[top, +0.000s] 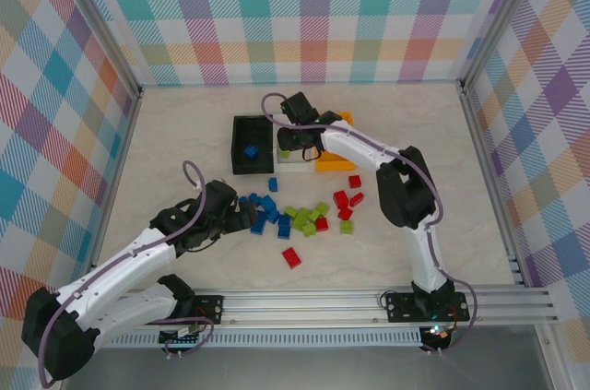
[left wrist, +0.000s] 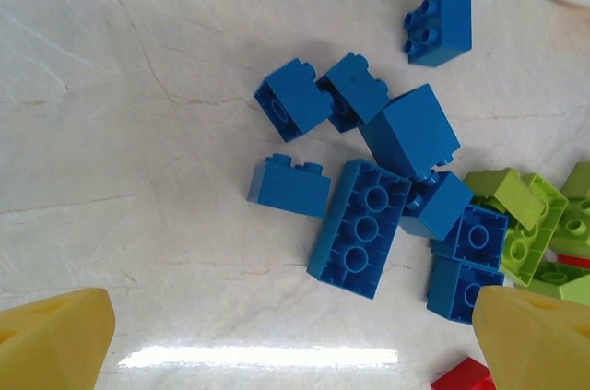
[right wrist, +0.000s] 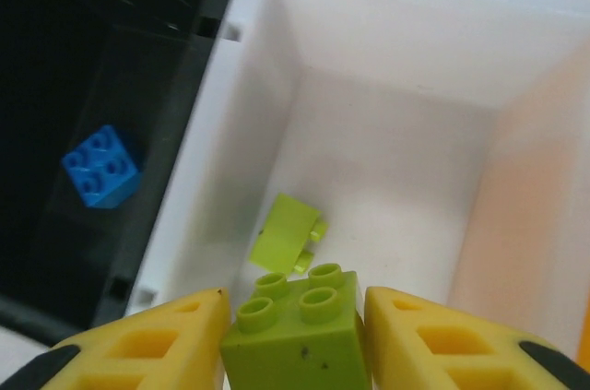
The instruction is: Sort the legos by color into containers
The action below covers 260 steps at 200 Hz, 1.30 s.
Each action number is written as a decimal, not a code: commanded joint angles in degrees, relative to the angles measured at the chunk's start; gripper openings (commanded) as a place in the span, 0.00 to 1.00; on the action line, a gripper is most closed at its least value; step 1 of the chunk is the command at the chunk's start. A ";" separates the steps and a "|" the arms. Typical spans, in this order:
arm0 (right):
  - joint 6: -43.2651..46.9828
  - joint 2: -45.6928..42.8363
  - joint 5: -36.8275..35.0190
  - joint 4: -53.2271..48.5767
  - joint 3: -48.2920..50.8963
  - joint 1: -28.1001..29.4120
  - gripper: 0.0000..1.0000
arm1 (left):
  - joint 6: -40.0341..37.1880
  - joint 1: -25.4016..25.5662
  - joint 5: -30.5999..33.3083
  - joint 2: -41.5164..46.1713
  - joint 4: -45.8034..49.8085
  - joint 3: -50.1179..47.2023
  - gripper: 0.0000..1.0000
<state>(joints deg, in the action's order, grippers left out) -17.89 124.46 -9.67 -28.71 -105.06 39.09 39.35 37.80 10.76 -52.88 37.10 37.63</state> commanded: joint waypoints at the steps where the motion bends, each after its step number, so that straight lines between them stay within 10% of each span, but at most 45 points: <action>1: -1.30 0.68 -0.79 -2.73 -3.75 -0.50 0.51 | -1.31 0.51 -2.60 -1.24 -1.07 0.19 1.00; 35: -1.34 -2.32 0.24 -1.64 -2.91 -0.60 0.65 | -2.88 0.52 -4.75 -5.20 -2.11 0.45 0.95; 113: -2.27 -22.93 1.85 6.10 20.92 -0.61 0.67 | -5.70 10.16 0.51 -25.35 -0.59 6.74 0.81; 208: -2.75 -32.38 2.64 8.65 29.84 -0.60 0.68 | -7.85 9.41 4.15 -39.09 -5.14 11.35 0.68; 260: -2.87 -33.66 2.55 8.98 32.11 -0.62 0.67 | -8.55 9.33 5.24 -38.75 -4.40 11.93 0.41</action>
<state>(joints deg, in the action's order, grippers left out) -20.14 92.40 -7.90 -21.37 -74.30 38.59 31.38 47.70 14.00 -91.59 32.38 49.01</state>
